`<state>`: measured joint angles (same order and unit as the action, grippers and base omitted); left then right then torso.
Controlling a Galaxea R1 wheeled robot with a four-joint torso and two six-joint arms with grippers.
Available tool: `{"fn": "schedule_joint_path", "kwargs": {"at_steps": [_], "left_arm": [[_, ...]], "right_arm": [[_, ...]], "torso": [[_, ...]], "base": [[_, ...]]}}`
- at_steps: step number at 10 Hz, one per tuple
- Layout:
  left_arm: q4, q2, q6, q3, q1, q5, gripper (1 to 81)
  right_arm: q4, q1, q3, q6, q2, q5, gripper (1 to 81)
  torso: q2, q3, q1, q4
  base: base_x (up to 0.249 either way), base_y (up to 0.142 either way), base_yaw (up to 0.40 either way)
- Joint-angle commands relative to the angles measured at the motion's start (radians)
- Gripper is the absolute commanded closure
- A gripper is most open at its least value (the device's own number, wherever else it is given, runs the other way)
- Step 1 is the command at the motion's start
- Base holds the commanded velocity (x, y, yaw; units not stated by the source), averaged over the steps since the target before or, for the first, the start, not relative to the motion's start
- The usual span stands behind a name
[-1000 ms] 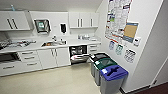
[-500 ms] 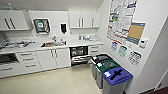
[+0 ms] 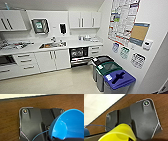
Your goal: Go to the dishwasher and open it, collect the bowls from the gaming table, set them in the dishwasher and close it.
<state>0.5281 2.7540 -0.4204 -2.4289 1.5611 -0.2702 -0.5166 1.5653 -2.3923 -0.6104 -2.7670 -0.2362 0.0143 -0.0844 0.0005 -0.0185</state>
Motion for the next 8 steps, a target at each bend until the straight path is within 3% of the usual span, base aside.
{"fn": "schedule_joint_path", "kwargs": {"at_steps": [1, 8], "left_arm": [[0.004, -0.020, 0.000, 0.005, -0.029, 0.025, 81.1], [0.004, -0.020, -0.001, 0.005, -0.029, 0.025, 81.1]], "right_arm": [[-0.011, -0.032, 0.006, 0.001, 0.018, 0.032, 81.1], [-0.011, -0.033, 0.006, 0.001, 0.016, 0.034, 81.1]], "torso": [[0.000, 0.000, 0.000, 0.000], [0.000, 0.000, 0.000, 0.000]], "base": [[0.152, 0.000, 0.000], [0.140, 0.000, 0.000]]}}
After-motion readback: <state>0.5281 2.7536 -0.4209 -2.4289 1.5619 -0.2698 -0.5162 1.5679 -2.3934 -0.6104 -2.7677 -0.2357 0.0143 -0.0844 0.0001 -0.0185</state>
